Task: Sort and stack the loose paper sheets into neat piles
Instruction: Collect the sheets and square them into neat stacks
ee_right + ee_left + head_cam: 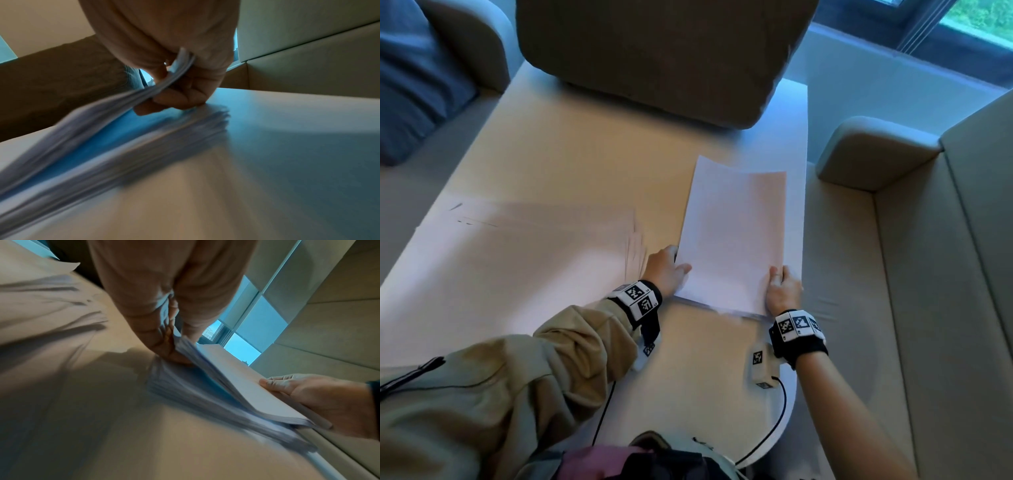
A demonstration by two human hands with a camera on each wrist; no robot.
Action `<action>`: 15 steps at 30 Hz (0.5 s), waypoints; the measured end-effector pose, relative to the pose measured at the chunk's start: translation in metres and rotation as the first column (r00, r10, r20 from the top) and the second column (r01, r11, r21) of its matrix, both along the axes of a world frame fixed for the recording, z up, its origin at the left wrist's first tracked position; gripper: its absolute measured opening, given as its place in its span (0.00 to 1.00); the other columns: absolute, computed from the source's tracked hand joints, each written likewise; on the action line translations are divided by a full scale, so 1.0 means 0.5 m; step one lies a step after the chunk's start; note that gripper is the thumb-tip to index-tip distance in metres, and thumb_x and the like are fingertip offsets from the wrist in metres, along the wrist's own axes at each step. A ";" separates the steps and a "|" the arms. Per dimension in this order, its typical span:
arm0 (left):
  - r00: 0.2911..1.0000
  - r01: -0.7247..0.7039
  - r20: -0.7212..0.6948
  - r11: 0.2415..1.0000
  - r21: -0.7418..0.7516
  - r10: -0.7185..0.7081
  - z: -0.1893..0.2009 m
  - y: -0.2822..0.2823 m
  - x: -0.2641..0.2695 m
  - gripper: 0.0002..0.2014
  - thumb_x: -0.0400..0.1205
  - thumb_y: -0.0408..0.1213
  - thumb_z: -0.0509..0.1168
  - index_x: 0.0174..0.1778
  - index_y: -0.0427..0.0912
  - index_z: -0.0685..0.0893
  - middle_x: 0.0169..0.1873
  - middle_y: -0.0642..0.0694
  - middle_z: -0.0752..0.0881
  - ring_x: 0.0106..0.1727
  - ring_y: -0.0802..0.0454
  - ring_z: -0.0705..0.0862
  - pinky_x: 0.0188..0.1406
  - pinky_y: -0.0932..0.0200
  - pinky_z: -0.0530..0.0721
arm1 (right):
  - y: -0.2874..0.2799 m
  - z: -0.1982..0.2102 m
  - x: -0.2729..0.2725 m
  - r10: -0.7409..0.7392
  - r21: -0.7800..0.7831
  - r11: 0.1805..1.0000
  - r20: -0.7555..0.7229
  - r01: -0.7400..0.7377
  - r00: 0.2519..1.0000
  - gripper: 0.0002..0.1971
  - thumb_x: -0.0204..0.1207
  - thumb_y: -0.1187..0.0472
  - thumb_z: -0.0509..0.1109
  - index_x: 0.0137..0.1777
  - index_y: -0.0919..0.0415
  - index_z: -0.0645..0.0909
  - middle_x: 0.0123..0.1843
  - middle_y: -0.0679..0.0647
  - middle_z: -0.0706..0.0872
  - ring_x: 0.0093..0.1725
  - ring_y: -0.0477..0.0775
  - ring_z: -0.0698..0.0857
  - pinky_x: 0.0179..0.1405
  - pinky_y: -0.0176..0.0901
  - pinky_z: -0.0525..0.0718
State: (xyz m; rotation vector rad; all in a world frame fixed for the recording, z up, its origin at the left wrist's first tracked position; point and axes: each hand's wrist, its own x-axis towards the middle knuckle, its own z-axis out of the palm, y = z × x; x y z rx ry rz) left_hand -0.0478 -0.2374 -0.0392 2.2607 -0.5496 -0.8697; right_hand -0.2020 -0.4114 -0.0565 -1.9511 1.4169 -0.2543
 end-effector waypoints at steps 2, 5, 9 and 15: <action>1.000 -0.004 -0.001 1.000 0.005 0.004 -0.010 -0.002 -0.001 0.11 0.81 0.40 0.66 0.46 0.36 0.74 0.32 0.48 0.72 0.39 0.46 0.72 0.35 0.57 0.66 | -0.003 -0.006 0.001 -0.003 0.001 1.000 -0.053 0.003 0.999 0.14 0.84 0.58 0.59 0.44 0.70 0.75 0.49 0.72 0.84 0.50 0.71 0.82 0.46 0.51 0.75; 0.999 -0.036 -0.004 0.998 -0.054 0.036 -0.022 0.002 -0.001 0.17 0.79 0.39 0.69 0.60 0.35 0.78 0.43 0.45 0.82 0.46 0.46 0.80 0.44 0.61 0.72 | -0.002 -0.007 0.002 -0.039 0.004 0.999 -0.129 0.039 0.991 0.13 0.84 0.57 0.60 0.52 0.69 0.77 0.55 0.71 0.84 0.56 0.70 0.81 0.49 0.49 0.75; 0.997 -0.019 0.072 0.998 -0.059 0.023 -0.035 0.011 0.003 0.20 0.77 0.39 0.70 0.65 0.40 0.79 0.54 0.43 0.84 0.56 0.45 0.81 0.54 0.61 0.75 | -0.001 -0.010 -0.003 -0.064 -0.048 0.997 -0.134 0.058 0.989 0.15 0.82 0.58 0.62 0.59 0.70 0.78 0.55 0.68 0.86 0.57 0.68 0.82 0.51 0.48 0.75; 0.998 -0.011 0.060 0.998 -0.069 0.015 -0.042 0.008 0.006 0.17 0.77 0.38 0.70 0.63 0.44 0.83 0.53 0.43 0.86 0.56 0.44 0.82 0.62 0.49 0.80 | -0.006 -0.010 -0.013 -0.079 -0.116 0.991 -0.077 0.070 0.994 0.12 0.82 0.63 0.62 0.57 0.71 0.81 0.53 0.66 0.87 0.55 0.67 0.83 0.55 0.47 0.74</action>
